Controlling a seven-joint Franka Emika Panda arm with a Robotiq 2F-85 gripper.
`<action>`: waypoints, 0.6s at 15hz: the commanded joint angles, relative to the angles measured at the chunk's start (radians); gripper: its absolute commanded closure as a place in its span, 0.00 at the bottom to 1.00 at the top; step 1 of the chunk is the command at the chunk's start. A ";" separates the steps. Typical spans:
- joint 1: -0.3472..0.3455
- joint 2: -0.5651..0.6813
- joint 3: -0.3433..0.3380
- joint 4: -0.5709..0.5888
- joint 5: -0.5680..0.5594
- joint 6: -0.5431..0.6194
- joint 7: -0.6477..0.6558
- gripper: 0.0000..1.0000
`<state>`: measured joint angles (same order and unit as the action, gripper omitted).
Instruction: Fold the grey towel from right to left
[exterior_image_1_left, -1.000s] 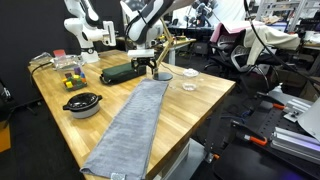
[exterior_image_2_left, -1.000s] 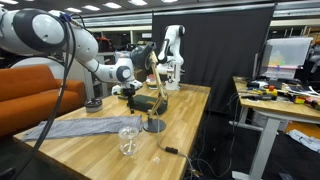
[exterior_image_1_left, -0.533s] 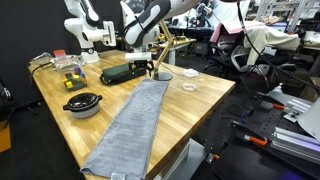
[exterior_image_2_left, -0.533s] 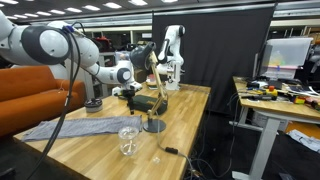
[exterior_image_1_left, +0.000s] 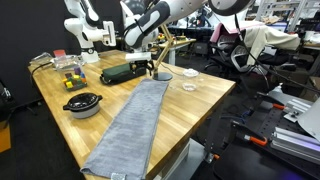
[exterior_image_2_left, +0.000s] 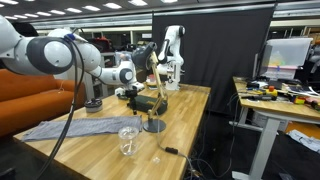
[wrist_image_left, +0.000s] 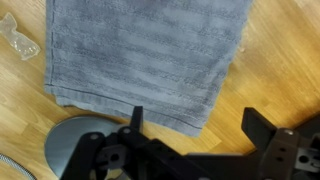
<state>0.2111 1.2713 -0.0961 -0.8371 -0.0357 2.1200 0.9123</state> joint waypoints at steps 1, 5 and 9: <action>-0.014 0.059 -0.003 0.106 0.010 -0.064 0.023 0.00; -0.024 0.095 0.005 0.160 0.020 -0.086 0.054 0.00; -0.027 0.133 0.011 0.213 0.025 -0.104 0.094 0.00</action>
<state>0.1979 1.3543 -0.0967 -0.7183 -0.0305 2.0669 0.9817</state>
